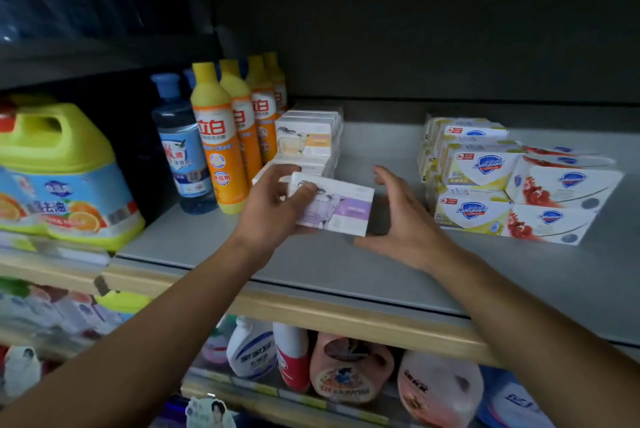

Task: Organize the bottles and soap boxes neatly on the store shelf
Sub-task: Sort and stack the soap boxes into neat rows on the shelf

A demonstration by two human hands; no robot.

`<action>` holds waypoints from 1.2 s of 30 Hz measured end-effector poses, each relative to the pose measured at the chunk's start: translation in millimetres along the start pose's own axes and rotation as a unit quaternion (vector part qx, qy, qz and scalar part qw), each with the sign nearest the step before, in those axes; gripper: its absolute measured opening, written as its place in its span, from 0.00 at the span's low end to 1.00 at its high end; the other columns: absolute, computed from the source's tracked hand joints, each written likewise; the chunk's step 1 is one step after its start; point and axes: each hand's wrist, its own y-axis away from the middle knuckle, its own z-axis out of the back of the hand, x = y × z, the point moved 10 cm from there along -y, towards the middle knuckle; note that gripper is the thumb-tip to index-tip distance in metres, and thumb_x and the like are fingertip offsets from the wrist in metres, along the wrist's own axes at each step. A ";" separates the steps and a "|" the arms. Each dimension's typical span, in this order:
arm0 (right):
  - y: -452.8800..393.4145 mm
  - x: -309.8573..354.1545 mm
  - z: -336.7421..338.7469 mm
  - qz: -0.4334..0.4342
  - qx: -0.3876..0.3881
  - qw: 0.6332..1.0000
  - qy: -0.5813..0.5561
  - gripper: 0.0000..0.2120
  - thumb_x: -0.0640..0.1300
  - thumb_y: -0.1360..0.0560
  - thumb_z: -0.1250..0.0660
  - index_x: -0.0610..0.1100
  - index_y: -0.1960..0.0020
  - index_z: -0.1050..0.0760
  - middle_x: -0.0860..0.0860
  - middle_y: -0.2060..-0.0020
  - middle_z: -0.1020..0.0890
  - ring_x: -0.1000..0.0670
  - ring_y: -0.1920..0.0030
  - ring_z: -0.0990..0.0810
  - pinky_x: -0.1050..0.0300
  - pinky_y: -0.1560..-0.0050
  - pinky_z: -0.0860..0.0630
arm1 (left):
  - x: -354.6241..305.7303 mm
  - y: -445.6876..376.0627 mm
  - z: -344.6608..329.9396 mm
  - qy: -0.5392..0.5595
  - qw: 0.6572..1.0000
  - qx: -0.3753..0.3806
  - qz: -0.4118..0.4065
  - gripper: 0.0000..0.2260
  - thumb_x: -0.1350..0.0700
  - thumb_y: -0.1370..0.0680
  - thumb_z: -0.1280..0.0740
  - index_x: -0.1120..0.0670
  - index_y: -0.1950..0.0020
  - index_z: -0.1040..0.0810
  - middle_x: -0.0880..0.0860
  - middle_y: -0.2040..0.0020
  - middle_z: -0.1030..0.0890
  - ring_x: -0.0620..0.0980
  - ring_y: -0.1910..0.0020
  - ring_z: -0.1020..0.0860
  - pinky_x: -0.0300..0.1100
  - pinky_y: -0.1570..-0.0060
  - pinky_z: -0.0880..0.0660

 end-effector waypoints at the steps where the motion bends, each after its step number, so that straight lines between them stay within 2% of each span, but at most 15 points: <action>1: 1.7 15.1 -2.7 0.041 0.007 0.999 0.004 0.54 0.54 0.39 0.21 0.57 0.24 0.51 0.55 0.28 0.39 0.60 0.35 0.34 0.67 0.39 0.36 | 7.5 3.1 8.0 0.031 0.999 -0.005 0.025 0.11 0.58 0.21 0.32 0.55 0.40 0.26 0.58 0.50 0.18 0.52 0.58 0.16 0.53 0.63 0.18; 3: 4.2 45.3 -10.3 0.122 0.013 0.992 0.016 0.51 0.50 0.38 0.22 0.59 0.25 0.48 0.56 0.30 0.40 0.64 0.37 0.36 0.75 0.42 0.38 | 21.2 6.6 19.9 0.082 0.994 -0.010 0.069 0.10 0.57 0.21 0.32 0.58 0.40 0.25 0.58 0.51 0.16 0.54 0.57 0.15 0.52 0.64 0.18; 4: 4.6 57.6 -14.2 0.154 0.013 0.988 0.023 0.47 0.48 0.37 0.22 0.57 0.26 0.44 0.56 0.30 0.39 0.63 0.36 0.35 0.74 0.40 0.38 | 27.5 7.8 24.2 0.101 0.991 -0.010 0.090 0.10 0.56 0.20 0.33 0.58 0.41 0.24 0.57 0.52 0.15 0.53 0.58 0.15 0.50 0.65 0.18; 7: 5.9 76.5 -22.2 0.184 0.002 0.983 0.025 0.35 0.48 0.33 0.24 0.52 0.30 0.33 0.56 0.33 0.33 0.57 0.34 0.31 0.63 0.35 0.34 | 40.8 9.5 34.7 0.135 0.982 0.005 0.136 0.08 0.53 0.20 0.34 0.55 0.44 0.22 0.51 0.58 0.15 0.47 0.61 0.15 0.43 0.69 0.20; 11: 11.9 67.4 -21.0 0.095 -0.058 0.991 -0.077 0.26 0.58 0.34 0.28 0.53 0.37 0.26 0.56 0.43 0.22 0.58 0.44 0.23 0.62 0.44 0.26 | 48.2 8.7 39.2 0.176 0.973 0.042 0.143 0.12 0.48 0.21 0.35 0.53 0.44 0.21 0.54 0.56 0.15 0.50 0.61 0.16 0.43 0.67 0.20; 14: 12.3 50.3 -22.3 0.012 -0.074 0.980 -0.186 0.16 0.61 0.34 0.31 0.55 0.50 0.23 0.54 0.58 0.17 0.53 0.59 0.18 0.58 0.57 0.23 | 47.2 9.0 36.8 0.158 0.979 0.059 0.114 0.18 0.41 0.26 0.31 0.56 0.50 0.21 0.57 0.63 0.19 0.52 0.67 0.19 0.44 0.67 0.21; 15: 12.0 42.3 -23.3 -0.024 -0.074 0.971 -0.228 0.15 0.62 0.34 0.32 0.53 0.54 0.22 0.52 0.63 0.17 0.50 0.64 0.18 0.56 0.62 0.22 | 46.2 9.4 36.1 0.140 0.983 0.060 0.107 0.22 0.38 0.29 0.30 0.57 0.51 0.21 0.58 0.65 0.21 0.52 0.68 0.21 0.44 0.67 0.21; 18: 13.6 20.9 -24.7 -0.119 -0.079 0.945 -0.294 0.24 0.66 0.36 0.37 0.45 0.61 0.22 0.46 0.75 0.20 0.46 0.75 0.19 0.59 0.73 0.25 | 43.1 11.6 33.6 0.015 0.995 0.051 0.090 0.33 0.28 0.32 0.35 0.59 0.52 0.22 0.57 0.68 0.22 0.51 0.72 0.23 0.41 0.73 0.26; 20: 14.3 10.6 -24.4 -0.167 -0.088 0.933 -0.307 0.28 0.69 0.35 0.43 0.45 0.65 0.19 0.45 0.78 0.22 0.46 0.79 0.22 0.60 0.77 0.28 | 41.4 10.8 33.3 -0.060 0.995 0.027 0.077 0.33 0.27 0.29 0.40 0.58 0.57 0.22 0.55 0.72 0.22 0.49 0.76 0.25 0.38 0.77 0.30; 23: 12.4 3.2 -25.1 -0.196 -0.089 0.929 -0.301 0.29 0.71 0.33 0.47 0.51 0.68 0.18 0.45 0.78 0.22 0.47 0.81 0.26 0.61 0.78 0.31 | 39.4 8.1 31.8 -0.109 0.992 0.003 0.060 0.30 0.31 0.24 0.42 0.57 0.61 0.22 0.52 0.75 0.23 0.47 0.79 0.28 0.36 0.79 0.33; 26: 11.6 1.5 -24.7 -0.197 -0.093 0.932 -0.290 0.27 0.71 0.33 0.45 0.52 0.65 0.17 0.45 0.75 0.19 0.46 0.79 0.22 0.60 0.77 0.29 | 41.6 6.1 33.9 -0.109 0.992 -0.003 0.061 0.30 0.31 0.24 0.42 0.58 0.59 0.22 0.53 0.75 0.23 0.47 0.78 0.27 0.36 0.79 0.32; 29: 10.9 6.4 -26.4 -0.173 -0.077 0.930 -0.314 0.27 0.70 0.35 0.39 0.48 0.60 0.17 0.44 0.72 0.17 0.45 0.73 0.18 0.56 0.70 0.24 | 43.2 7.4 36.6 -0.075 0.995 -0.001 0.069 0.31 0.28 0.27 0.42 0.56 0.54 0.21 0.54 0.73 0.22 0.48 0.76 0.25 0.38 0.78 0.31; 31: 12.3 13.8 -21.0 -0.126 -0.085 0.942 -0.299 0.24 0.65 0.36 0.33 0.45 0.57 0.20 0.48 0.68 0.16 0.49 0.67 0.17 0.53 0.62 0.22 | 43.7 8.3 37.1 -0.035 0.997 0.008 0.071 0.32 0.27 0.30 0.42 0.55 0.52 0.22 0.56 0.72 0.22 0.50 0.75 0.25 0.40 0.76 0.30; 33: 16.0 30.3 -16.7 -0.051 -0.076 0.966 -0.243 0.17 0.58 0.35 0.27 0.49 0.51 0.22 0.53 0.61 0.16 0.55 0.61 0.18 0.57 0.57 0.22 | 43.2 8.6 36.5 -0.005 0.998 0.020 0.067 0.29 0.29 0.28 0.40 0.54 0.51 0.21 0.55 0.70 0.21 0.50 0.73 0.23 0.41 0.74 0.28; 36: 21.5 48.2 -20.5 0.025 -0.041 0.981 -0.186 0.25 0.45 0.36 0.22 0.51 0.41 0.26 0.52 0.49 0.18 0.52 0.50 0.19 0.52 0.47 0.22 | 39.9 10.3 34.2 0.040 0.998 0.028 0.051 0.14 0.41 0.22 0.34 0.51 0.51 0.19 0.50 0.62 0.16 0.47 0.67 0.19 0.41 0.70 0.22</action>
